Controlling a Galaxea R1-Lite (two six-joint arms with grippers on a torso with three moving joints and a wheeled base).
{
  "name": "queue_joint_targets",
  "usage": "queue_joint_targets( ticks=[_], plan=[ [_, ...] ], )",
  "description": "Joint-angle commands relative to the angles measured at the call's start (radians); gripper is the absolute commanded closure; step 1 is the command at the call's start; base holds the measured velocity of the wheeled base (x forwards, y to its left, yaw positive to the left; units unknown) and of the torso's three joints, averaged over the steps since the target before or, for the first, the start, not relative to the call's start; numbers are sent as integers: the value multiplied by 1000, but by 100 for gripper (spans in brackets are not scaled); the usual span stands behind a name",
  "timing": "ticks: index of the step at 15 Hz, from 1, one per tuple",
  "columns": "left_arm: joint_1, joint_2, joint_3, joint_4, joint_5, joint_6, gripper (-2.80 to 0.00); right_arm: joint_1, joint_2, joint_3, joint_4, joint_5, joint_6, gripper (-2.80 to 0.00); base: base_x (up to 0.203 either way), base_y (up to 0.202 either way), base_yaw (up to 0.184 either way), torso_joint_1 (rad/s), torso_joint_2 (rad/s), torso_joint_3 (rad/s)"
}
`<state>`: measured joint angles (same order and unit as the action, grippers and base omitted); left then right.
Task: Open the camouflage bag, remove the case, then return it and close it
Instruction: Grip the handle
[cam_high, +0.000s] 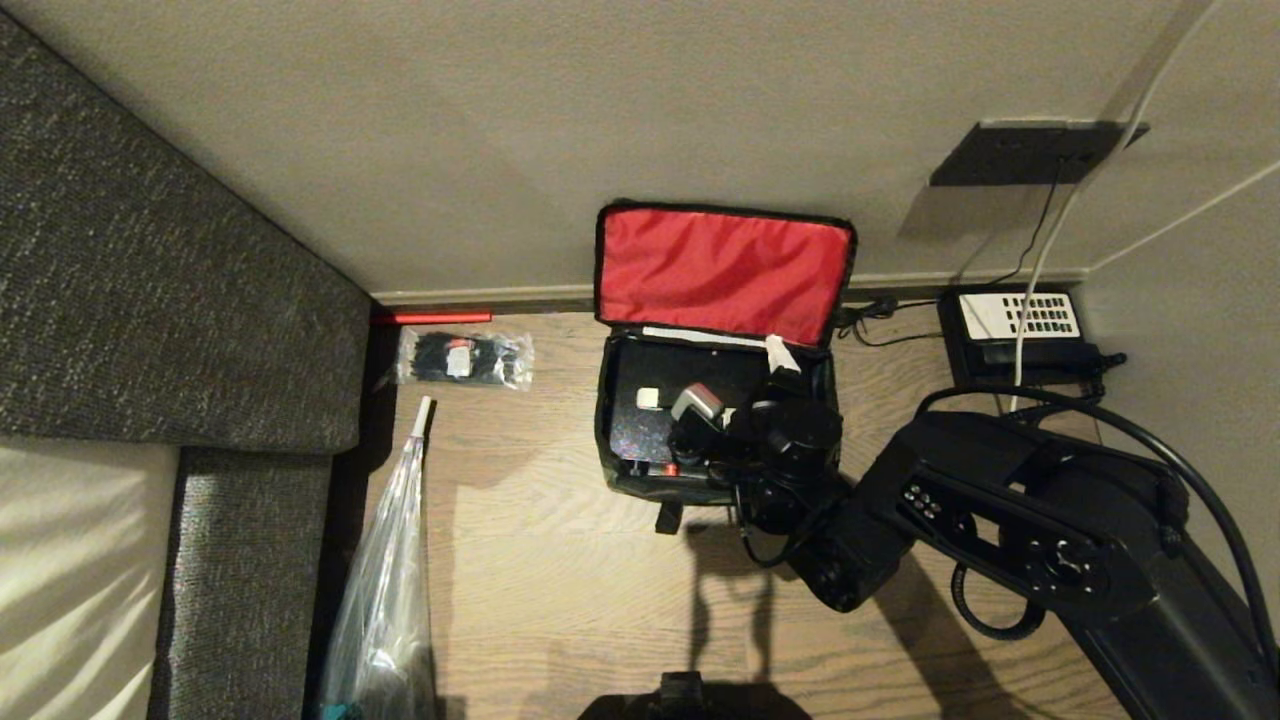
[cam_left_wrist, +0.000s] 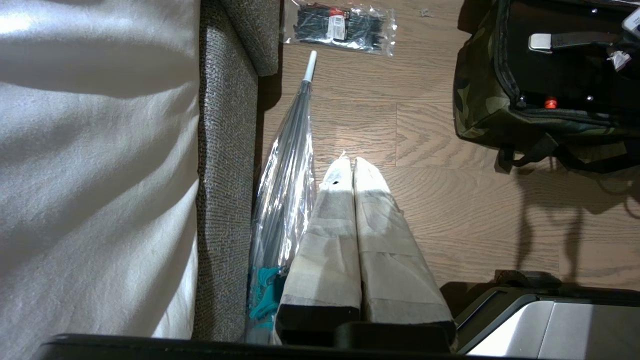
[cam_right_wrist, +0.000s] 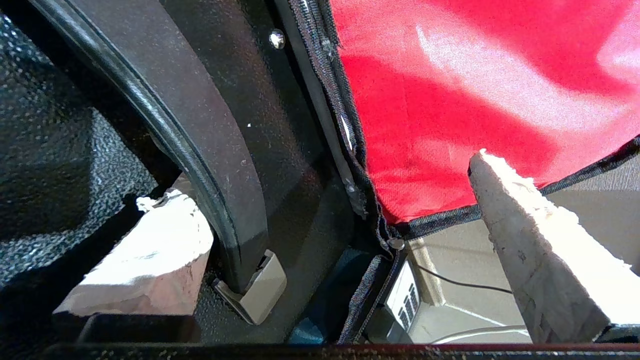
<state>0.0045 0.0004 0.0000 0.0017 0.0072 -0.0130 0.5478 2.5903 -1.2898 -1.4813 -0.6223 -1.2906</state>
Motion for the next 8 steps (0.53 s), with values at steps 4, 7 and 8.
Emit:
queue_joint_targets(
  ticks=[4, 7, 8],
  plan=[
    [0, -2, 3, 0, 0, -1, 0, 0, 21, -11, -1, -8, -7, 0, 0, 0, 0, 0, 0, 0],
    [0, -2, 3, 0, 0, -1, 0, 0, 30, 0, -13, -10, -6, 0, 0, 0, 0, 0, 0, 0],
    [0, -2, 3, 0, 0, -1, 0, 0, 32, 0, -15, -10, -2, 0, 0, 0, 0, 0, 0, 0]
  ],
)
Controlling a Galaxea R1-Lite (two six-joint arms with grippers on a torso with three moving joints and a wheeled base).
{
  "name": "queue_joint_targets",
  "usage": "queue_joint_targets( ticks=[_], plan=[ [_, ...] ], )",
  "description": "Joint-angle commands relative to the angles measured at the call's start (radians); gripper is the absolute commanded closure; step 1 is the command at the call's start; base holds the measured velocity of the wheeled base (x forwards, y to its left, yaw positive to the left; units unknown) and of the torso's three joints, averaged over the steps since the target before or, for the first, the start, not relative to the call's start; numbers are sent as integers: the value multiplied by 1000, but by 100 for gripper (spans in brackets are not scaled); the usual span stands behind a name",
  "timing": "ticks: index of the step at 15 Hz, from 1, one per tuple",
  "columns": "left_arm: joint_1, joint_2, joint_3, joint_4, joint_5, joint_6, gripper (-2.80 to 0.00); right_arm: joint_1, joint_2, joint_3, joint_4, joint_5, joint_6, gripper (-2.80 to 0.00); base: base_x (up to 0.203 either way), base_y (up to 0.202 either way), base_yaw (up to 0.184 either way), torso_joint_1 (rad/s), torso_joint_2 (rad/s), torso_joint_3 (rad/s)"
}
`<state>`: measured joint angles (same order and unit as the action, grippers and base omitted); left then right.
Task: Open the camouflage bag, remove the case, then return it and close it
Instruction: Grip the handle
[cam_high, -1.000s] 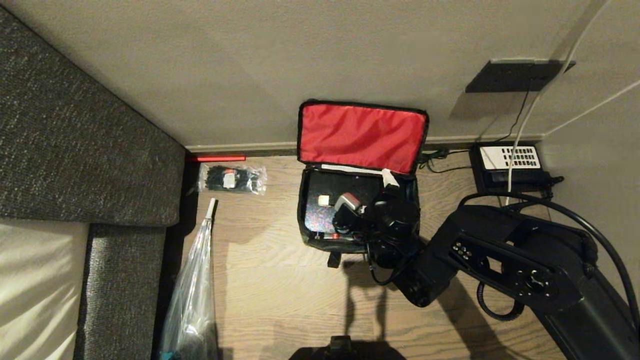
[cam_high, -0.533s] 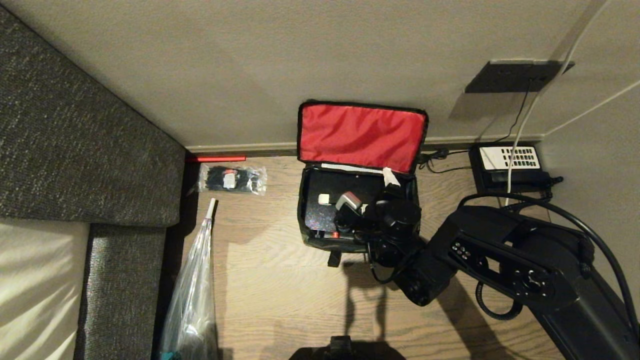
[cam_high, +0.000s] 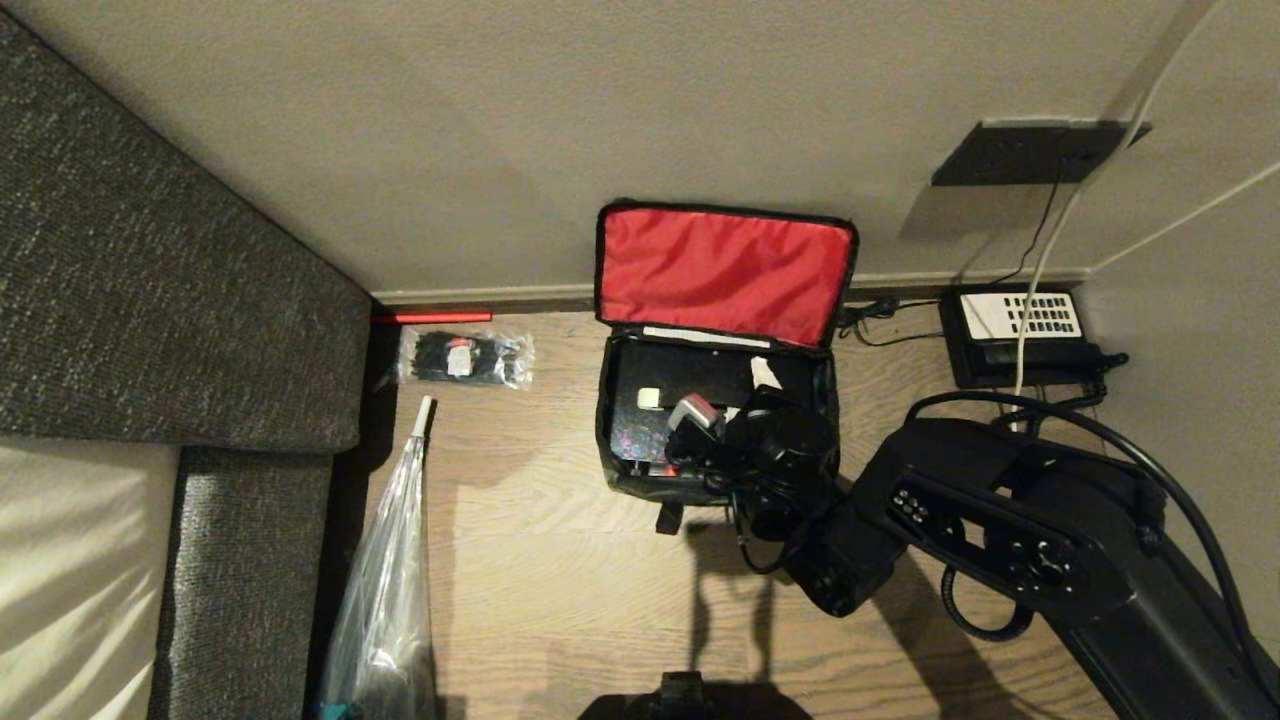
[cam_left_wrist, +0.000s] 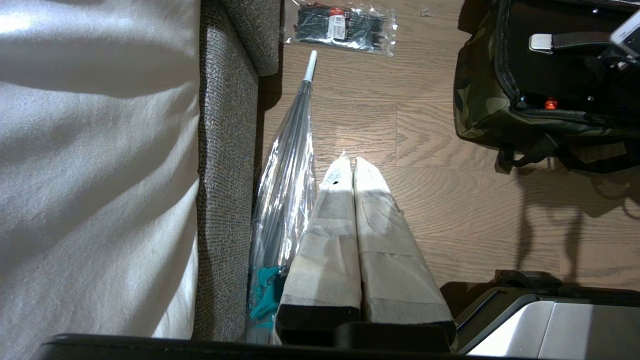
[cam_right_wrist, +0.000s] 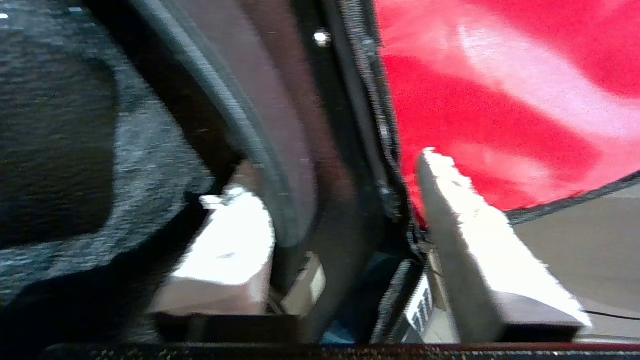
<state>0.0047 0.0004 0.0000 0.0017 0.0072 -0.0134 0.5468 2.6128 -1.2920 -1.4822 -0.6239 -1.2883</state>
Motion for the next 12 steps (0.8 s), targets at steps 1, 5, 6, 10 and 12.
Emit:
queue_joint_targets(
  ticks=[1, 5, 6, 10, 12],
  plan=[
    [1, -2, 3, 0, 0, 0, 0, 2, 12, 2, -15, -7, 3, 0, 0, 0, 0, 0, 0, 0],
    [0, -2, 3, 0, 0, 0, 0, 5, 8, 18, -21, -7, 17, 0, 0, 0, 0, 0, 0, 0],
    [0, -2, 3, 0, 0, 0, 0, 8, 7, 34, -21, -7, 30, 0, 0, 0, 0, 0, 0, 0],
    [0, -2, 3, 0, 0, 0, 0, 13, 12, 66, -43, -7, 38, 0, 0, 0, 0, 0, 0, 0],
    [1, -2, 3, 0, 0, 0, 0, 18, 3, 67, -44, -9, 37, 0, 0, 0, 0, 0, 0, 0]
  ],
)
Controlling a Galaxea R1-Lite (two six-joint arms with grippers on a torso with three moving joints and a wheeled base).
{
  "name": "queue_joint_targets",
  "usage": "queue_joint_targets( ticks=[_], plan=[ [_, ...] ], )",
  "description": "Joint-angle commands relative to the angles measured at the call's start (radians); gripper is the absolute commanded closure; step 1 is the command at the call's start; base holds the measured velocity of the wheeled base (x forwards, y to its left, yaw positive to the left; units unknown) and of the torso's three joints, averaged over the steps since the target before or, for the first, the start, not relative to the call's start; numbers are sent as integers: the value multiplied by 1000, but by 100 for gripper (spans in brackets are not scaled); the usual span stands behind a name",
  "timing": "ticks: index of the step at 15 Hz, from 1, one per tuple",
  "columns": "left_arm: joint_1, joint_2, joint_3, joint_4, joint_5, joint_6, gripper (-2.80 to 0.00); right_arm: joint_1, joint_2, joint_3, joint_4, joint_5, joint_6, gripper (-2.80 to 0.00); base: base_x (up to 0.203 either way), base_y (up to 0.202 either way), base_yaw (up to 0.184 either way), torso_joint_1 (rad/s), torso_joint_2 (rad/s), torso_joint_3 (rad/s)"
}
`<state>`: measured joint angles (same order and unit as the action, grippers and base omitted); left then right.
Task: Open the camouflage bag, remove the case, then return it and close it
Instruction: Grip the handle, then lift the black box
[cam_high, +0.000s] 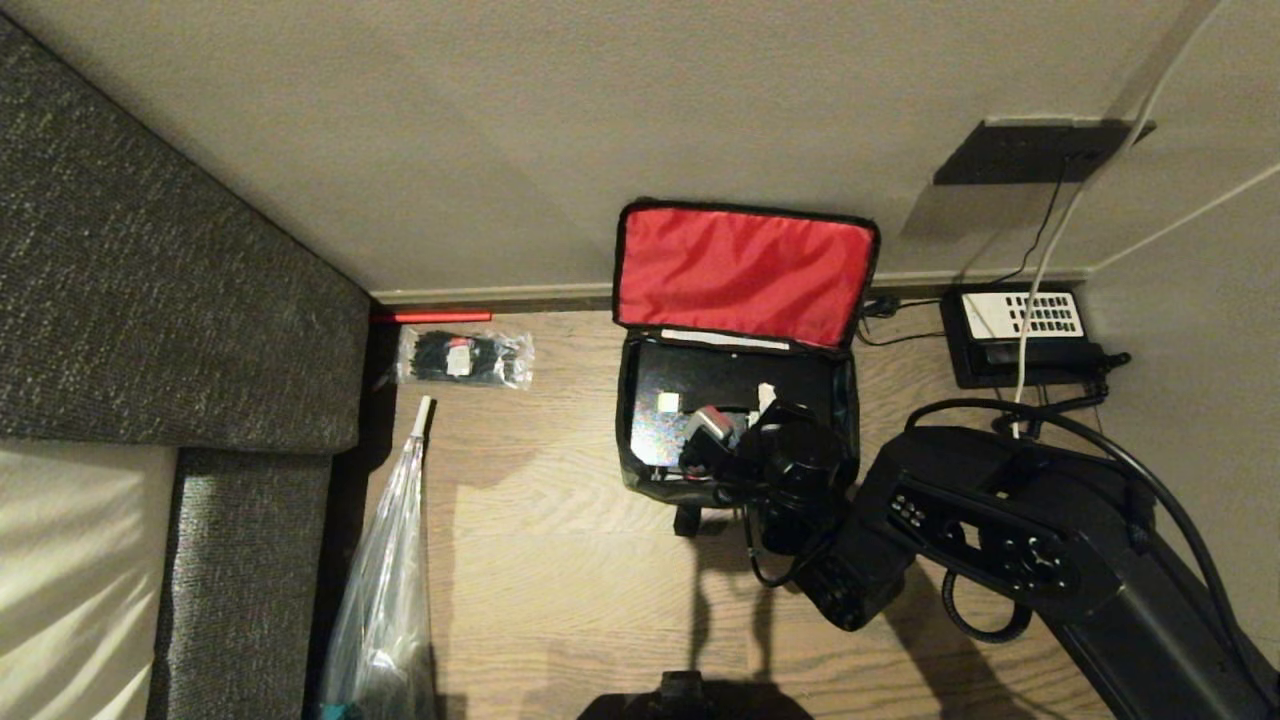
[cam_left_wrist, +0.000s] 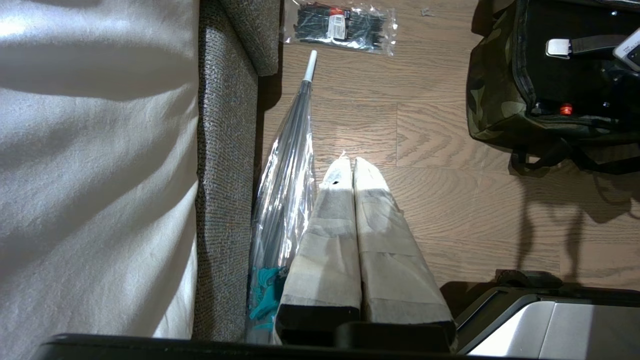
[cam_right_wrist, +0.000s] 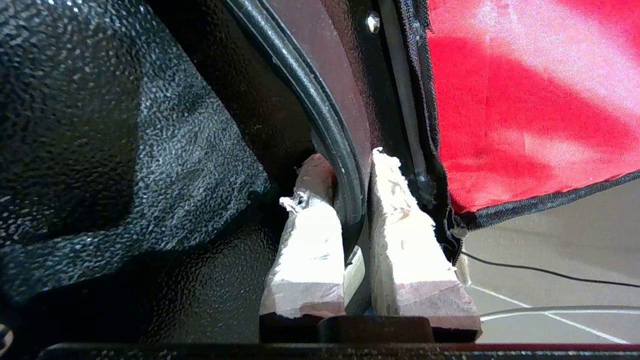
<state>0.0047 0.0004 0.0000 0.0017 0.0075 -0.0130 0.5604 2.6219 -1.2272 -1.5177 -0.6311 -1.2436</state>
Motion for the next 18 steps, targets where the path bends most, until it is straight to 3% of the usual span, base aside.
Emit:
queue_joint_targets(
  ticks=[1, 9, 16, 18],
  plan=[
    [1, -2, 3, 0, 0, -1, 0, 8, -11, 2, -9, -5, -9, 0, 0, 0, 0, 0, 0, 0],
    [1, -2, 3, 0, 0, -1, 0, 106, -119, 25, -12, -96, 3, 0, 0, 0, 0, 0, 0, 0],
    [0, -2, 3, 0, 0, -1, 0, 153, -317, 75, -5, -109, -110, 0, 0, 0, 0, 0, 0, 0],
    [1, -2, 3, 0, 0, -1, 0, 158, -354, 129, 0, -120, -109, 0, 0, 0, 0, 0, 0, 0]
  ],
)
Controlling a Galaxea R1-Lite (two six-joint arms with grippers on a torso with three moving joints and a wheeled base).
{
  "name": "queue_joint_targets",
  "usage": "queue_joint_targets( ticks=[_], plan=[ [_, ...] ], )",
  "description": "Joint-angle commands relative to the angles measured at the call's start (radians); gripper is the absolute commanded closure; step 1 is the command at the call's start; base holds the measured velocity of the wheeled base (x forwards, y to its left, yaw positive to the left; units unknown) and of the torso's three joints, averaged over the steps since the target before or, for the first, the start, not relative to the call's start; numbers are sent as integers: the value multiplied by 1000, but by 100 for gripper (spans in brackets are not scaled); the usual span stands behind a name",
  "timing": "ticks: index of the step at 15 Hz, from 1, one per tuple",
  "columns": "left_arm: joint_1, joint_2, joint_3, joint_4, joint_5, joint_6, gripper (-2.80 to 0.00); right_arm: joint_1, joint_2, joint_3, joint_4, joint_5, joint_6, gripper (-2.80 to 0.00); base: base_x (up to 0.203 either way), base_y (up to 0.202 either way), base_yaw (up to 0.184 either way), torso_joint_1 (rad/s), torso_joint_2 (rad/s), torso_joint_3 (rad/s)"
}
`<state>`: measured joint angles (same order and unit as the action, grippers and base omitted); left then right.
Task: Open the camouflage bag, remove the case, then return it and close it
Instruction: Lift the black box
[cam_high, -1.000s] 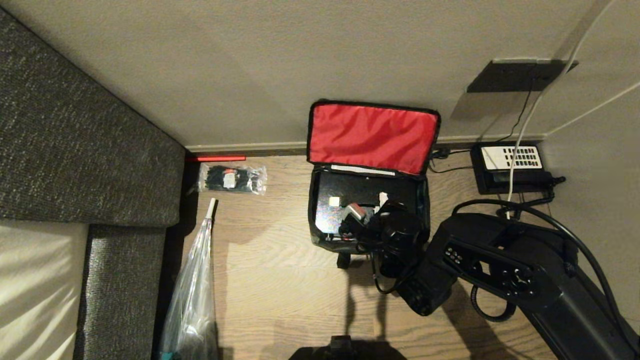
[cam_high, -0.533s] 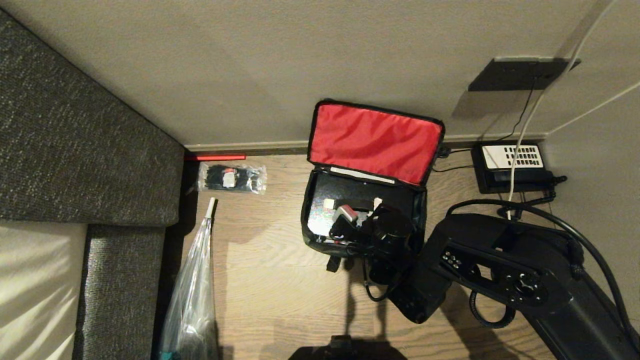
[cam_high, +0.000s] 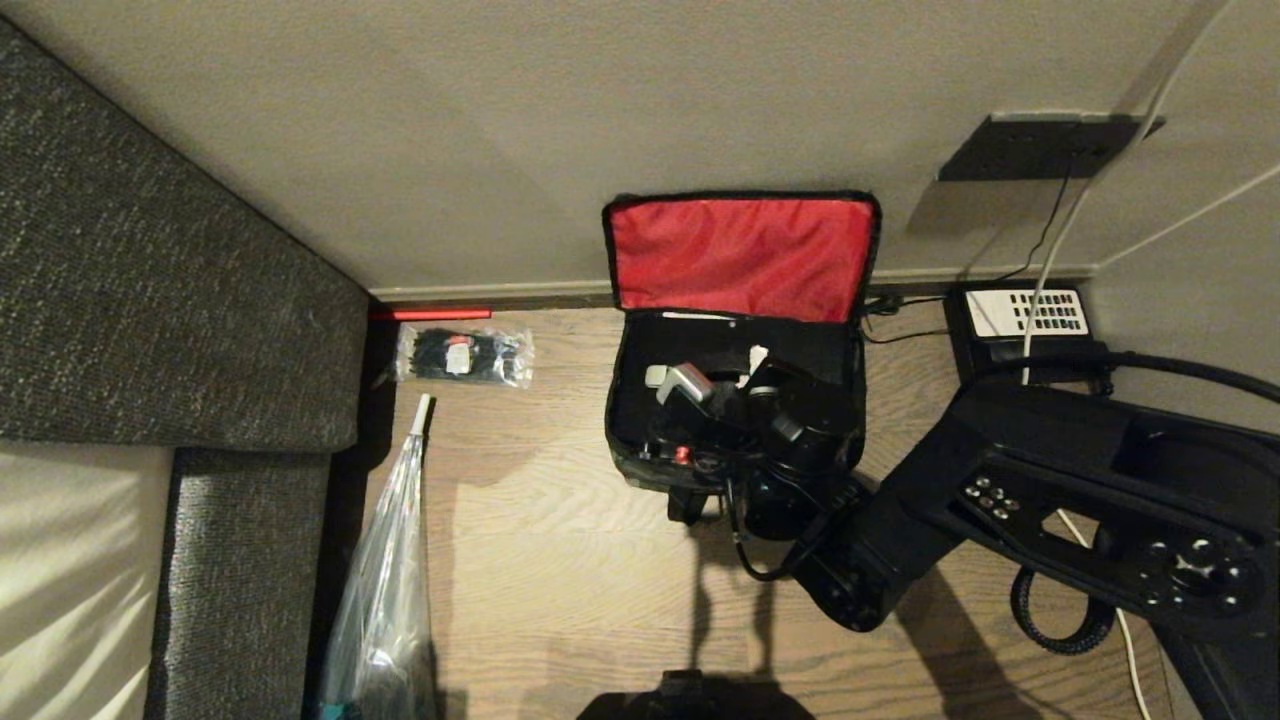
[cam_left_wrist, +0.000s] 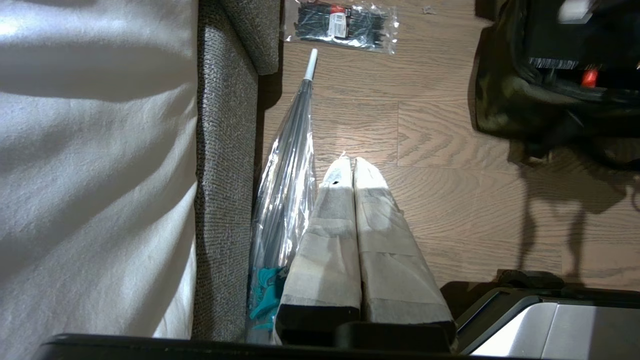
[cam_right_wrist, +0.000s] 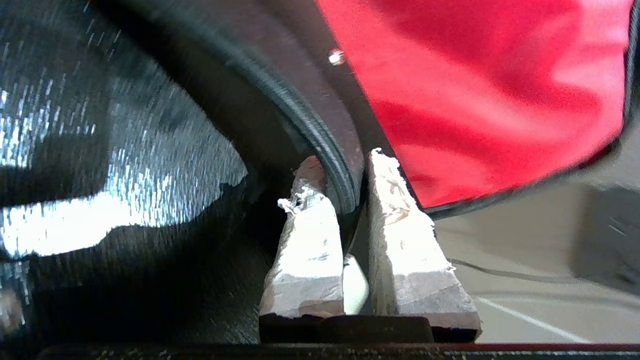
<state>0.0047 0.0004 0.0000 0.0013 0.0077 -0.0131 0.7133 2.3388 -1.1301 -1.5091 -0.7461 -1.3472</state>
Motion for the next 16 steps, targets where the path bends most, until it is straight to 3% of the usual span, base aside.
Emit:
queue_joint_targets(
  ticks=[1, 8, 16],
  plan=[
    [0, -2, 3, 0, 0, -1, 0, 12, -85, 48, -8, -5, 0, 0, 0, 0, 0, 0, 0, 0],
    [1, -2, 3, 0, 0, -1, 0, 43, -120, 68, 17, -27, 29, 0, 0, 0, 0, 0, 0, 0],
    [1, -2, 3, 0, 0, -1, 0, 88, -361, 180, 37, -29, 31, 0, 0, 0, 0, 0, 0, 0]
  ],
)
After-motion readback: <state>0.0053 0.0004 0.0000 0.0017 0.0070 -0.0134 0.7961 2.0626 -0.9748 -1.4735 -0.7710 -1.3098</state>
